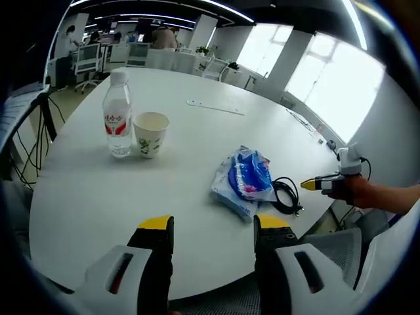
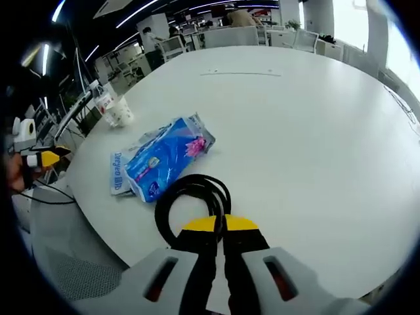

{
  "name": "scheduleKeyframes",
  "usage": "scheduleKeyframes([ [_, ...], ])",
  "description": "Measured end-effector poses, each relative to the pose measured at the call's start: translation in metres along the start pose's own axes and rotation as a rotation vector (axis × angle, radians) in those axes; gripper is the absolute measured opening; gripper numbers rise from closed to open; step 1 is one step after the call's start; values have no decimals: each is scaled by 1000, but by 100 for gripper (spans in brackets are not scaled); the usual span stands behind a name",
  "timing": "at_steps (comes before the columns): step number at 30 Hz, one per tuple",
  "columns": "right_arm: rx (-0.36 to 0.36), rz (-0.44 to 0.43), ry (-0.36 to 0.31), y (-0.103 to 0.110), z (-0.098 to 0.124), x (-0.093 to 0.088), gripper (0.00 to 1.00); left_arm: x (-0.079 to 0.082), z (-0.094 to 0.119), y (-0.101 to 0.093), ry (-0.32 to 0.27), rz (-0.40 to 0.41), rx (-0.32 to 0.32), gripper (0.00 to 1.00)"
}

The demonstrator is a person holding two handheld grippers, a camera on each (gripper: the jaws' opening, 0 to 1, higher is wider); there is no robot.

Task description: Arrange the tabletop items into an orderly group along one side of the table until the central work area is clear of visible clutter.

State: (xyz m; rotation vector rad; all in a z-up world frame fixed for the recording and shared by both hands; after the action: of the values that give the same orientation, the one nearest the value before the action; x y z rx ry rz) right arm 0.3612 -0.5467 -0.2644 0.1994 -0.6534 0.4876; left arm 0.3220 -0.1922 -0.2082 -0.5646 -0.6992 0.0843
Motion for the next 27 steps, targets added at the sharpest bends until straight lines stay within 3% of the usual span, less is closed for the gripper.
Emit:
scheduleKeyframes([
  [10,14,52,-1,6,-2,15,0,-4,3,2,-5,4,-9,49],
  [16,27,101,9,11,-5,26,0,2,5,8,-34,19,-6,49],
  [27,54,205,15,10,-16,58,1,8,9,13,-66,36,-7,49],
])
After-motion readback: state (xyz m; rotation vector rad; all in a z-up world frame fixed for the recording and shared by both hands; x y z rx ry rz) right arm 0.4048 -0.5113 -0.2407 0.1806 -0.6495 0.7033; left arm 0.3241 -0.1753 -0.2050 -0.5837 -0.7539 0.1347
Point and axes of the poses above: the point that each gripper's makers call its tool centre point, and the gripper's own axes: z roughly backward along the fingers, y roughly to its left, x roughly out of its top, the point moved 4 cm from there along z, roughly backward along the fingers, and after that the axes turned 14 degrees about z, right-handed, at the moved point
